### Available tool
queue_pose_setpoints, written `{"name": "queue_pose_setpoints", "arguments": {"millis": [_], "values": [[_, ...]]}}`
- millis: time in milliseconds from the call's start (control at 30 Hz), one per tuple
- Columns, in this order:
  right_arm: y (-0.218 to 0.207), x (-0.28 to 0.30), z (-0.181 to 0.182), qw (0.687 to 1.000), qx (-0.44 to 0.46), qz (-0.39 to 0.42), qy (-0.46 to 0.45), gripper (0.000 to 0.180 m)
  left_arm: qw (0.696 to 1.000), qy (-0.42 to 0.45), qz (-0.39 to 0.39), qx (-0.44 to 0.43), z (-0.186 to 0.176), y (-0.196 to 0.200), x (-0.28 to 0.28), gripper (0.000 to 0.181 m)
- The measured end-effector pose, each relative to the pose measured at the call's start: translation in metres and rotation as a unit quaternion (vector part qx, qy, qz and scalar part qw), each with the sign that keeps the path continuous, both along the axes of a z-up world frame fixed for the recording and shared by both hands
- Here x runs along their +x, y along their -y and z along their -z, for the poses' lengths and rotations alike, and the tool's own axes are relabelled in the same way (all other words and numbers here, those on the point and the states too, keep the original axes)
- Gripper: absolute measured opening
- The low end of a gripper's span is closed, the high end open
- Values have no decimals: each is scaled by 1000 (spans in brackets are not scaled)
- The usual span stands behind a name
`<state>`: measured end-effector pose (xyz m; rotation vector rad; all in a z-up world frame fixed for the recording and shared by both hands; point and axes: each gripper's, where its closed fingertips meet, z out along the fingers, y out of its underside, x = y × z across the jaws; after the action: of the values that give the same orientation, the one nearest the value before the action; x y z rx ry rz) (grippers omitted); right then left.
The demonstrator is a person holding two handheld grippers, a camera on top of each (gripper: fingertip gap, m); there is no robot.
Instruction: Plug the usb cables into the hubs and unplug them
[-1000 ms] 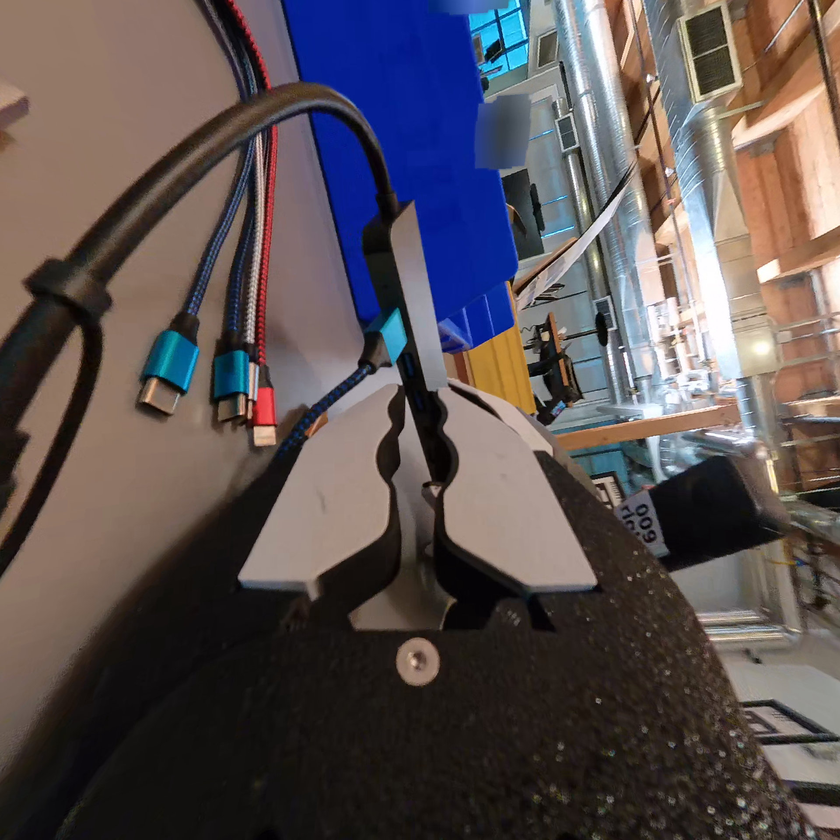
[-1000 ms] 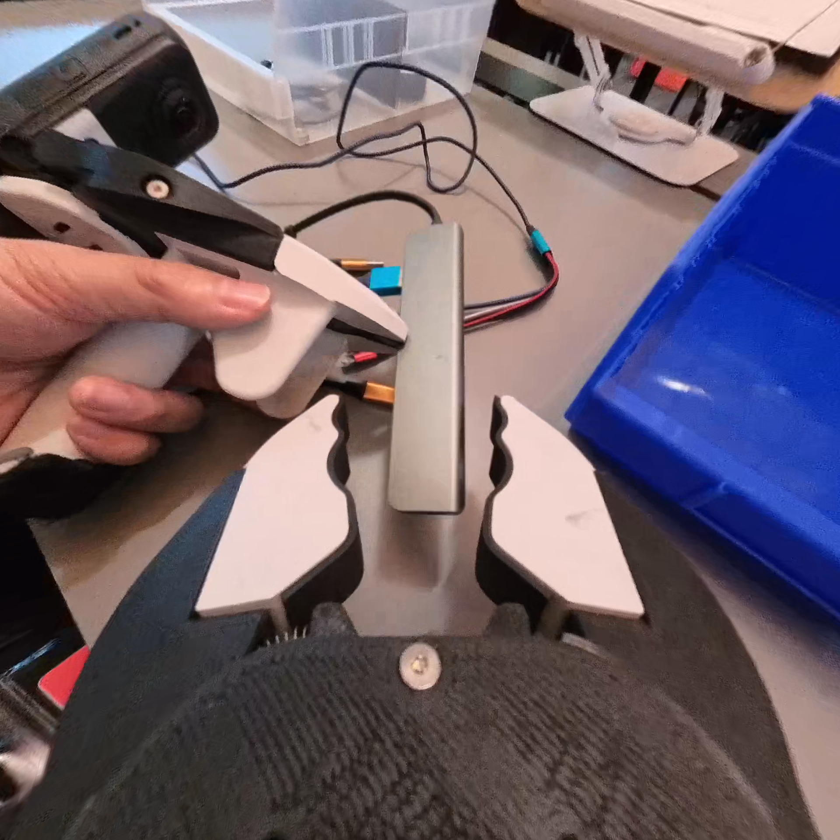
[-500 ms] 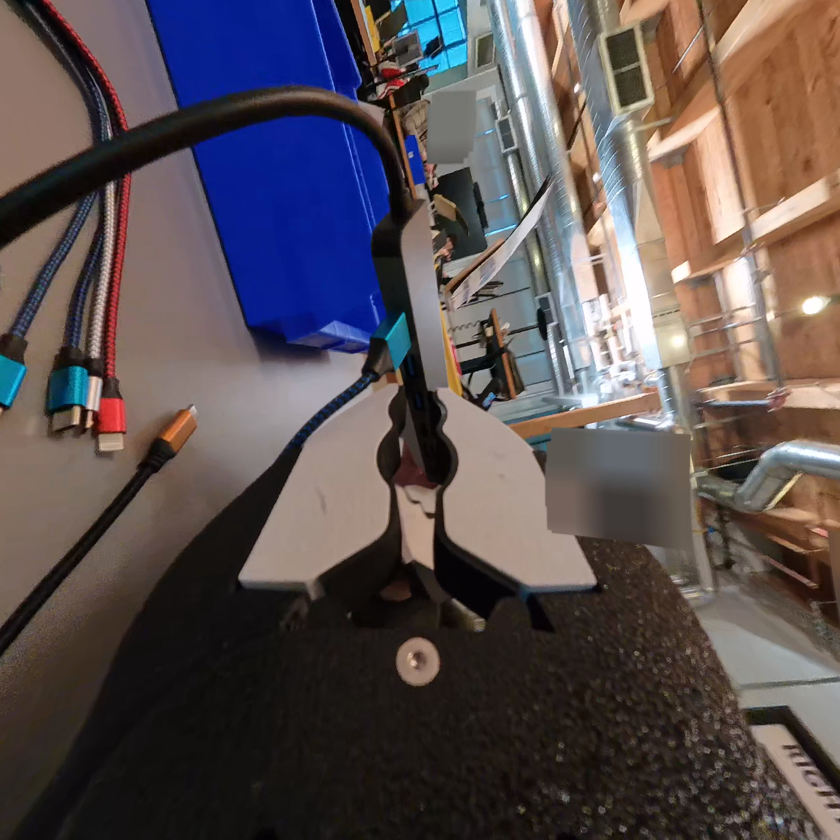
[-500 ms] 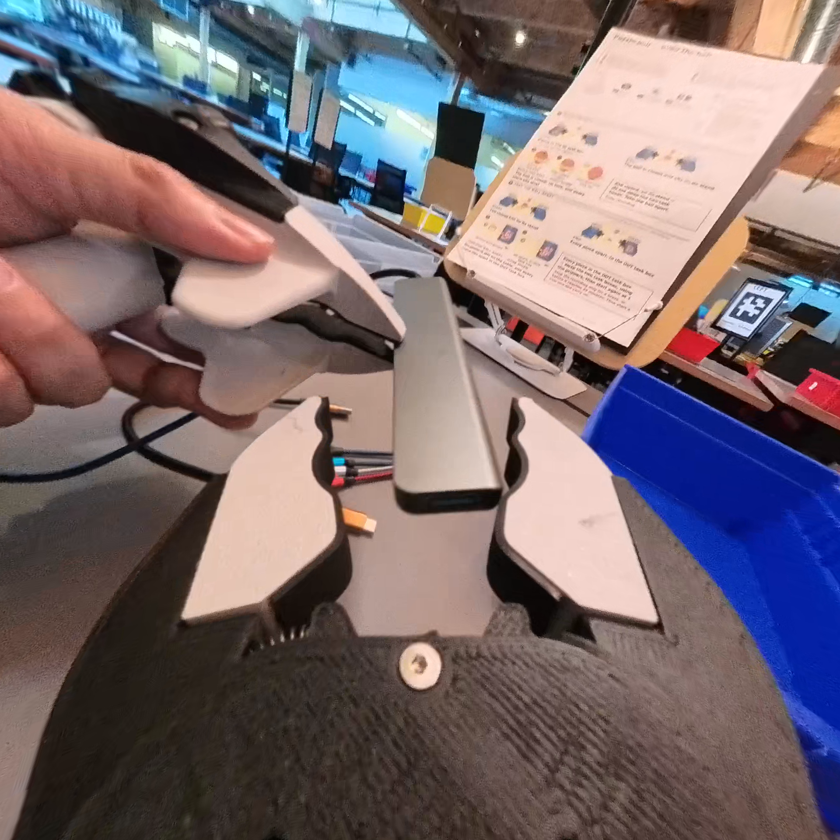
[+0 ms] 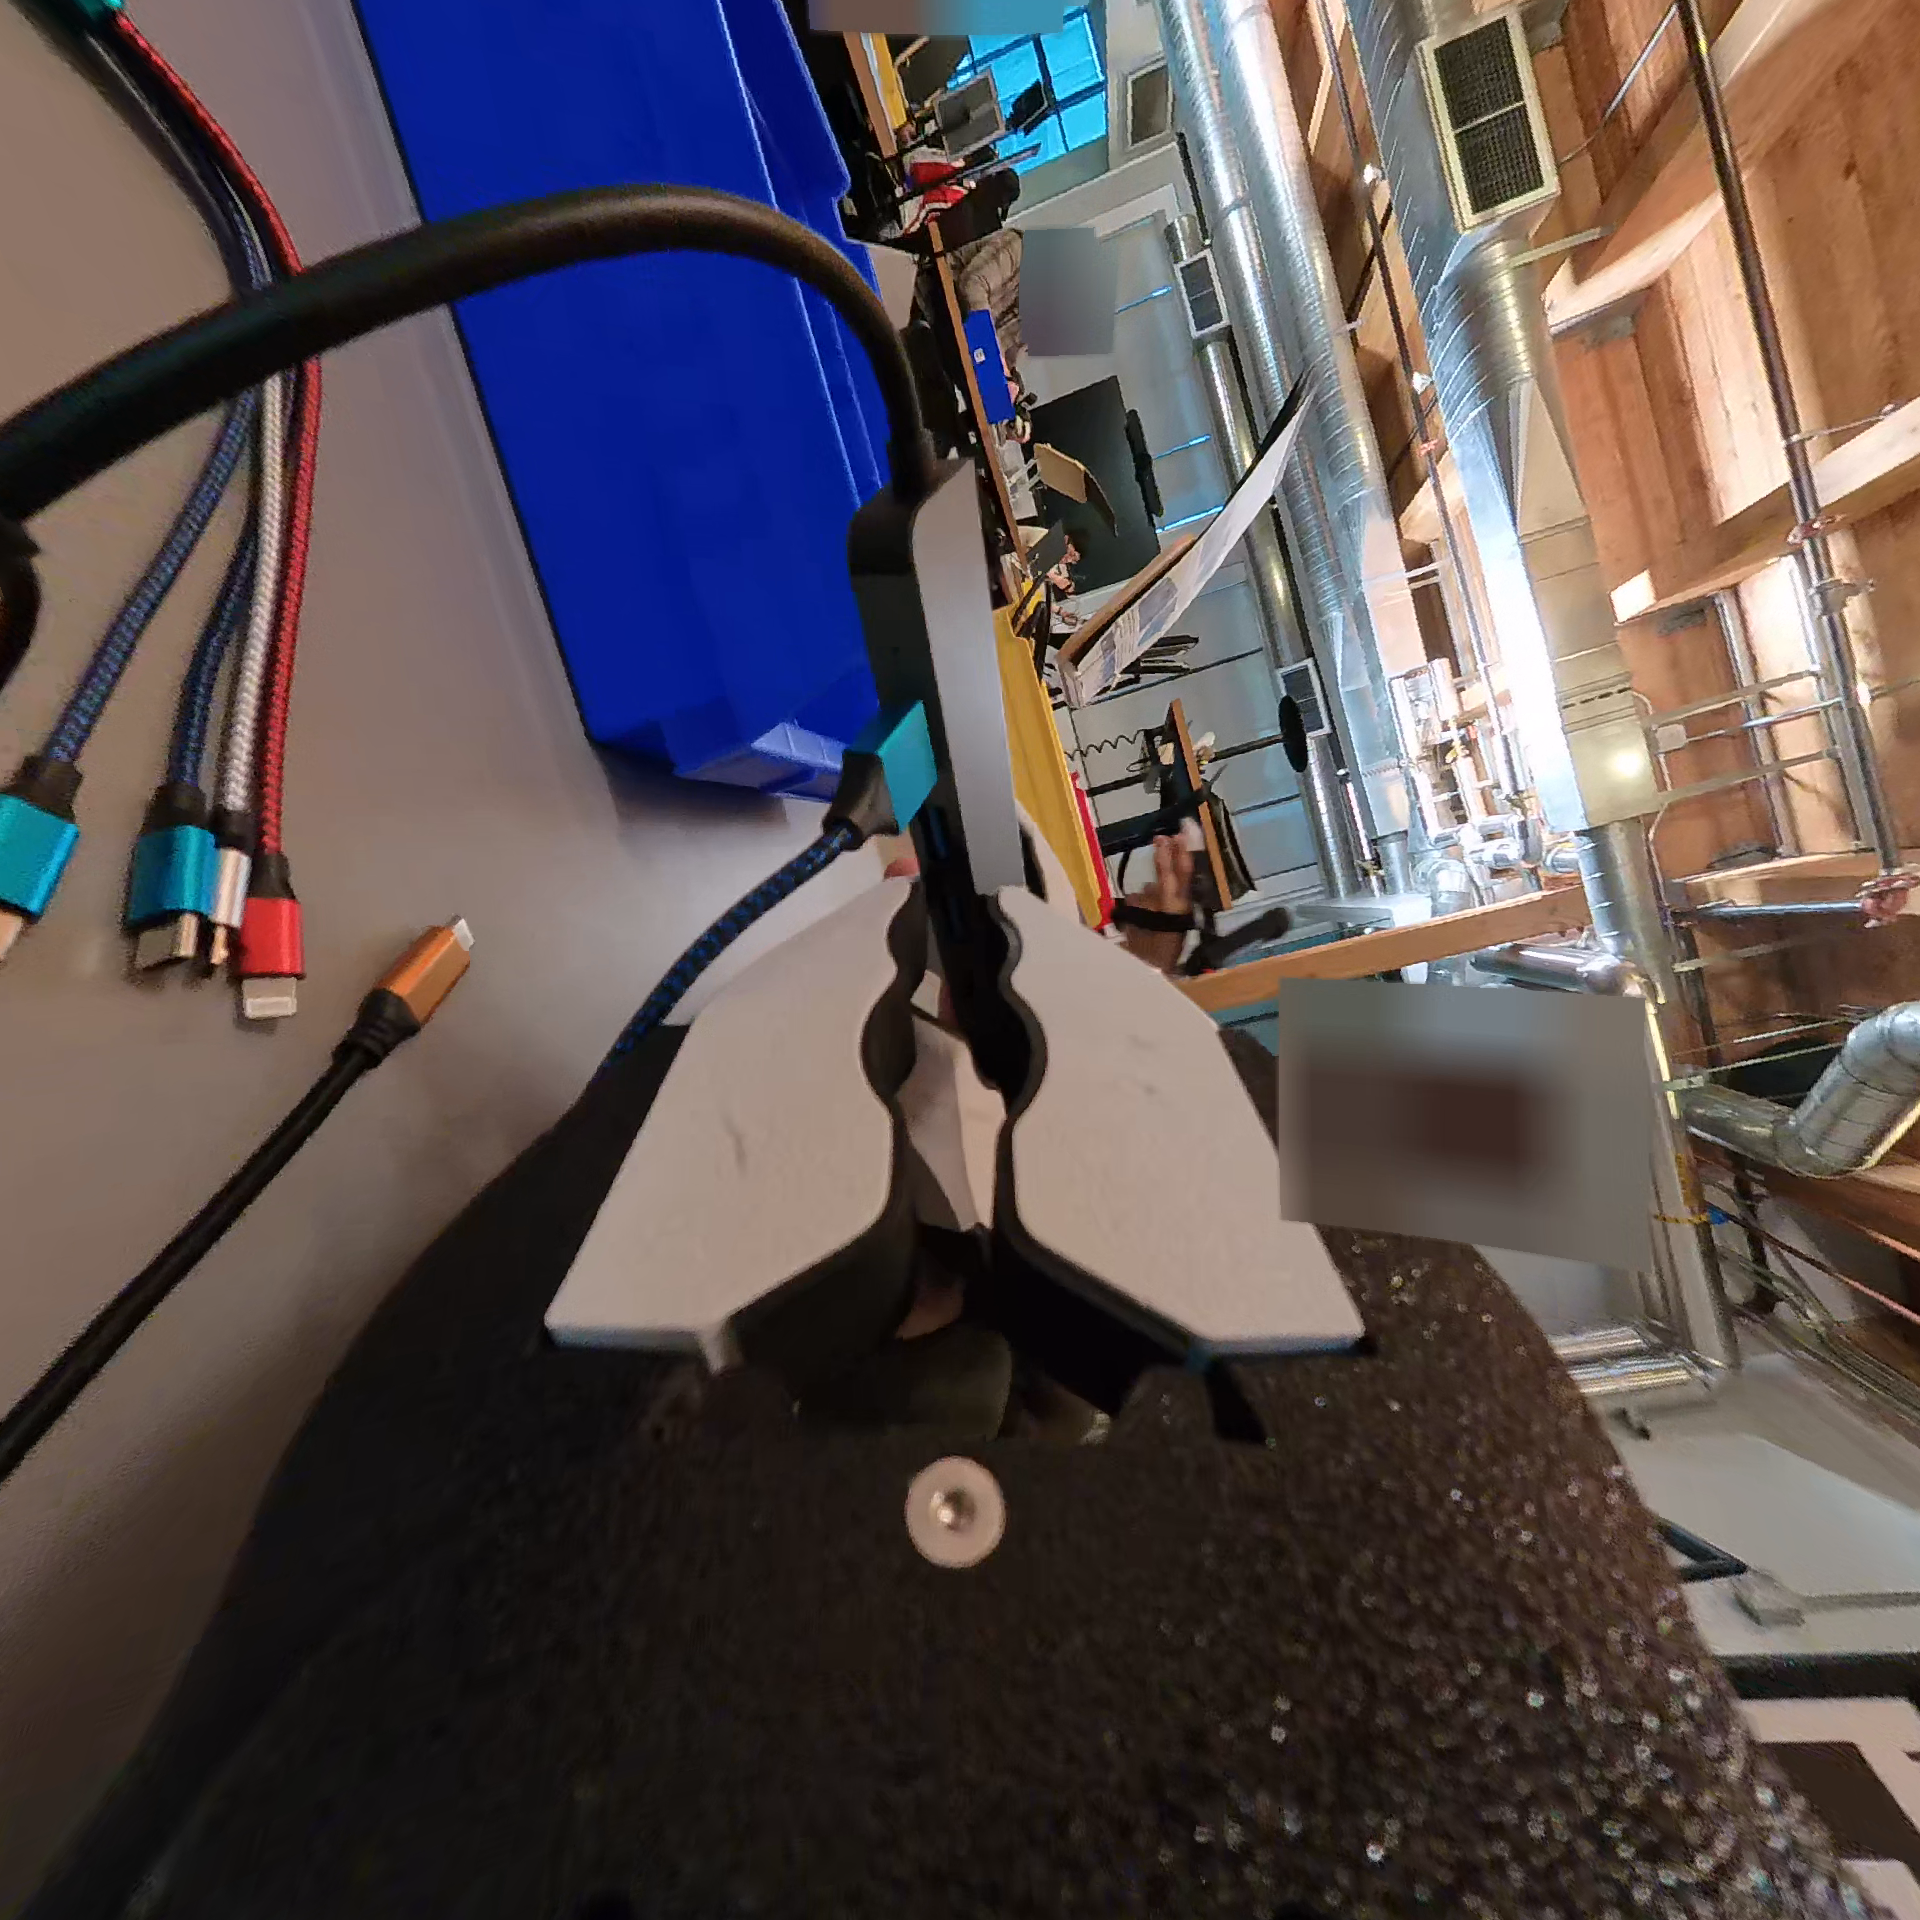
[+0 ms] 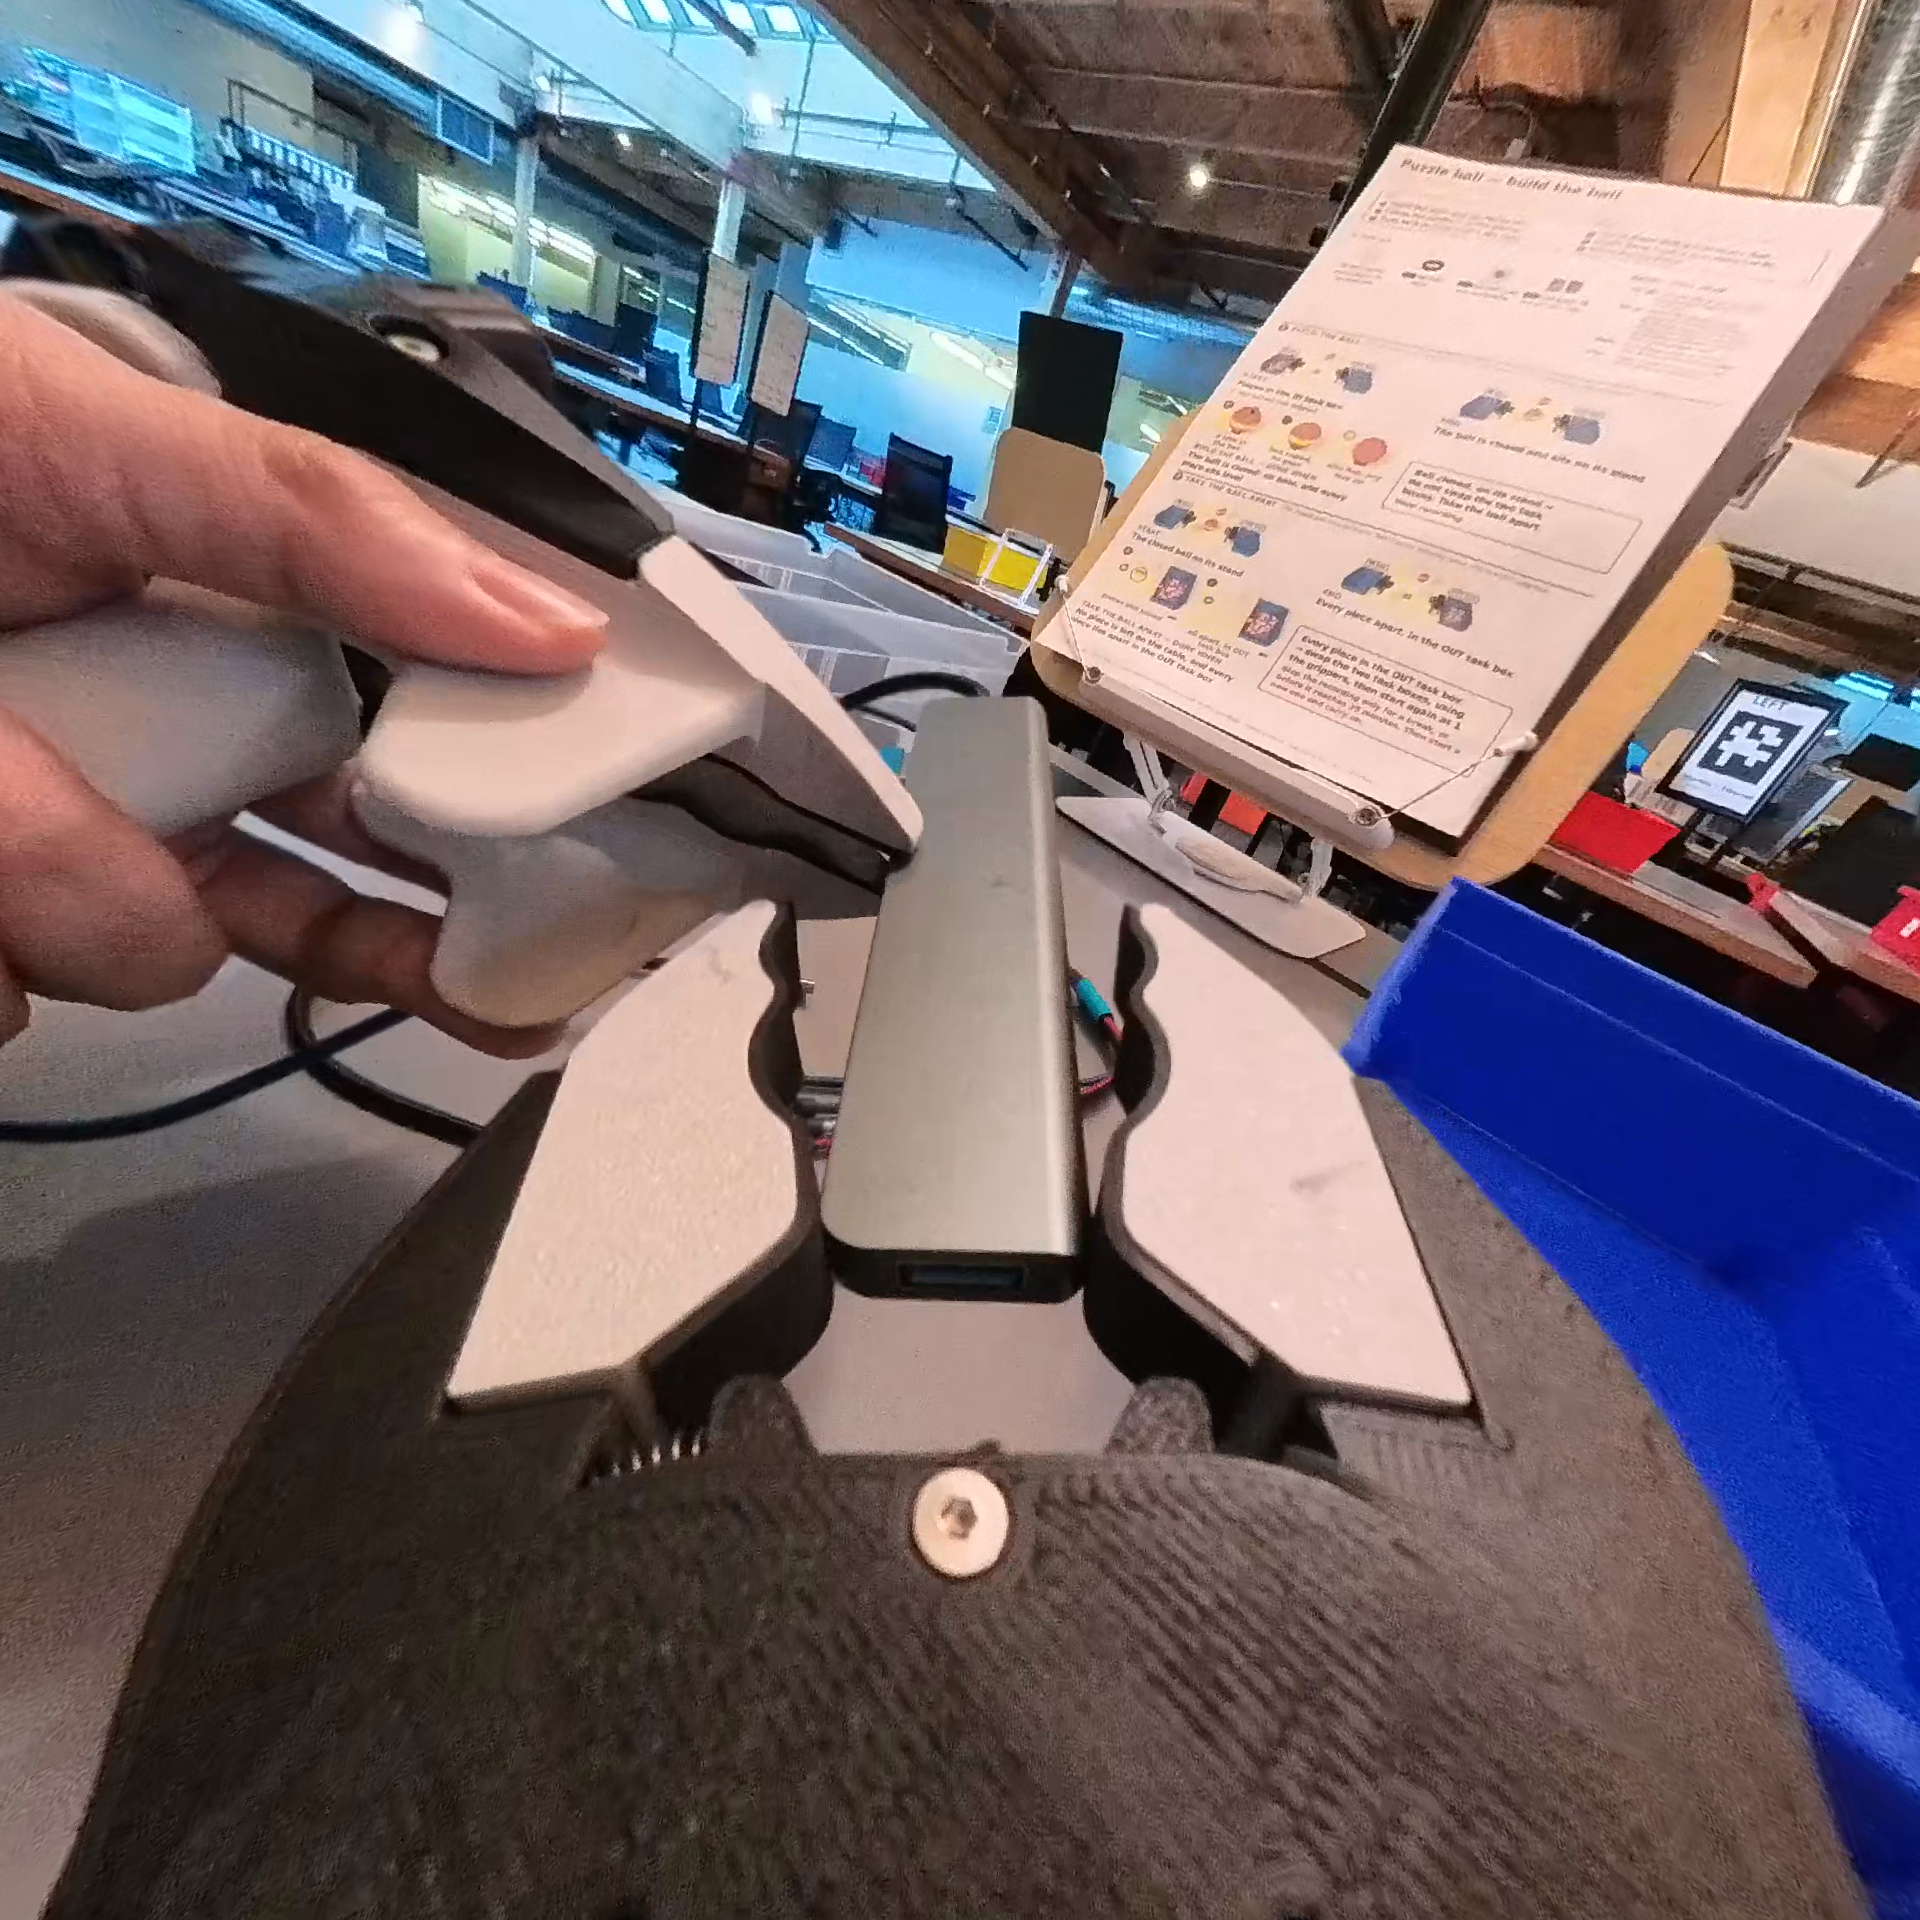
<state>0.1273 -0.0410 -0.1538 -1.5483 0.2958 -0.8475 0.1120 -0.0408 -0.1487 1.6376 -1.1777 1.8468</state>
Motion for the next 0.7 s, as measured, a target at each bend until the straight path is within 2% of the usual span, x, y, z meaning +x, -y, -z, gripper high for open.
{"name": "queue_pose_setpoints", "arguments": {"millis": [367,500,700], "values": [[-9,-5,-1,1000,-3,-25,13,57,1000,20,-8,19,3,-3,5,10],[-12,-8,-3,999,-4,-25,34,51,998,36,-30,33,-8,-10,8,9],[-5,-4,-11,999,44,-15,18,36,999,22,-40,0,-14,-11,7,9]]}}
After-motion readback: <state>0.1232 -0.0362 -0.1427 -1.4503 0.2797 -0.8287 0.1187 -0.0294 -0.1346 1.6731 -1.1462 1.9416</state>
